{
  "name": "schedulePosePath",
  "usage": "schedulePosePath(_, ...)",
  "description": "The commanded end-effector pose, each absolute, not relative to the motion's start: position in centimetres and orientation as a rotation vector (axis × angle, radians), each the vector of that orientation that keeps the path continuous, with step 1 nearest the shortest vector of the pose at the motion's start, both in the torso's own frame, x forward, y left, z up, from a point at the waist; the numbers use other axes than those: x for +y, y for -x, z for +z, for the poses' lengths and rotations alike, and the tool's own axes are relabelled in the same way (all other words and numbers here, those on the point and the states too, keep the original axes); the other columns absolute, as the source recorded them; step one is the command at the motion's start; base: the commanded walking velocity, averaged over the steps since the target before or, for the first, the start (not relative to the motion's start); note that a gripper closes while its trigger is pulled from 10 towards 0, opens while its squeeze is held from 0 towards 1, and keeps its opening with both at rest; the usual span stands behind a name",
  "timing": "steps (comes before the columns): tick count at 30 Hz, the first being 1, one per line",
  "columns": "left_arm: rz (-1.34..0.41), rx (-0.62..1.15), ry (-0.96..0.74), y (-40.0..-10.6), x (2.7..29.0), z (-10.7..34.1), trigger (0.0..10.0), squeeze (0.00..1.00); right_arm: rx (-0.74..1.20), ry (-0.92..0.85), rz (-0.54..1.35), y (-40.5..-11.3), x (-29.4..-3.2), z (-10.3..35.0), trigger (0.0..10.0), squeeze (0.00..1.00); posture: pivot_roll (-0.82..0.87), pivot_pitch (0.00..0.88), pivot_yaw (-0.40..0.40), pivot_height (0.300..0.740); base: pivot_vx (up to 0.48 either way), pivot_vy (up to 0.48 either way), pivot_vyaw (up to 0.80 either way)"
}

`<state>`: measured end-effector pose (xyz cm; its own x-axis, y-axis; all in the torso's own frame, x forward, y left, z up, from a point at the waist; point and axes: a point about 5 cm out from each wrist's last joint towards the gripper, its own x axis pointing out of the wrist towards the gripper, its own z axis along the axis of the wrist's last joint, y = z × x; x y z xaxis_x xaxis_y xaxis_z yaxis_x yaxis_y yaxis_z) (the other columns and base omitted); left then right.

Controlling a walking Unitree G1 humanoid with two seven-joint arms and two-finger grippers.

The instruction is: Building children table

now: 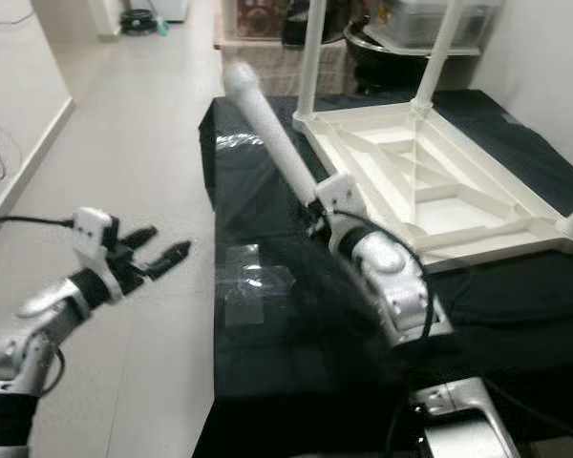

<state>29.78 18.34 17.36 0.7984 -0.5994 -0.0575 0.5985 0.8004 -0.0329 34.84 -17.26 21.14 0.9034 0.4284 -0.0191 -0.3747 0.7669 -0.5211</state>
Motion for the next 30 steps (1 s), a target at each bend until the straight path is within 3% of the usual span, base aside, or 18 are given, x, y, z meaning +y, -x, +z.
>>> schedulePosePath(1, -0.661, 0.054, -0.045, -29.4, 18.9, 18.2, 10.0, 0.00, -0.149, 0.640, 0.458, -34.9, -17.6, 21.9, 0.0, 0.00, 0.04, 0.000, -0.047, 0.740, 0.000, 0.000, 0.00)
schedulePosePath(2, -0.692, 0.030, -0.107, -29.1, 19.7, 19.9, 10.0, 0.00, -0.212, 0.773, 0.465, -35.1, -17.9, 23.1, 0.0, 0.00, 0.04, 0.000, -0.047, 0.740, 0.000, 0.000, 0.00)
schedulePosePath(4, -0.692, 0.030, -0.107, -29.1, 19.7, 19.9, 10.0, 0.00, -0.212, 0.773, 0.465, -35.1, -17.9, 23.1, 0.0, 0.00, 0.04, 0.000, -0.047, 0.740, 0.000, 0.000, 0.00)
schedulePosePath(6, -0.789, -0.035, -0.263, -28.3, 20.2, 23.9, 10.0, 0.00, -0.310, 1.052, 0.509, -35.3, -17.7, 24.2, 0.0, 0.00, 0.05, 0.000, -0.050, 0.740, 0.000, 0.000, 0.00)
schedulePosePath(12, -0.913, -0.079, -0.515, -27.1, 19.3, 26.9, 10.0, 0.00, -0.301, 1.184, 0.659, -34.9, -16.9, 23.5, 0.0, 0.00, 0.07, 0.000, -0.053, 0.740, 0.000, 0.000, 0.00)
schedulePosePath(13, -1.010, -0.076, -0.673, -26.7, 18.4, 27.9, 10.0, 0.00, -0.301, 1.246, 0.783, -34.4, -15.6, 22.8, 0.0, 0.00, 0.07, 0.000, -0.042, 0.740, 0.000, 0.000, 0.00)
schedulePosePath(15, -1.070, -0.053, -0.749, -26.7, 17.8, 27.9, 10.0, 0.00, -0.317, 1.302, 0.861, -34.2, -14.6, 22.3, 0.0, 0.00, 0.07, 0.000, -0.041, 0.740, 0.000, 0.000, 0.00)
schedulePosePath(20, -1.131, 0.050, -0.853, -27.3, 17.7, 27.0, 10.0, 0.00, -0.399, 1.359, 0.953, -33.9, -13.1, 22.4, 0.0, 0.00, 0.07, 0.000, -0.026, 0.740, 0.000, 0.000, 0.00)
schedulePosePath(30, -1.154, 0.212, -0.831, -28.1, 19.0, 25.7, 10.0, 0.00, -0.526, 1.410, 1.023, -33.1, -12.7, 24.3, 0.0, 0.00, 0.06, 0.000, -0.005, 0.740, 0.000, 0.000, 0.00)
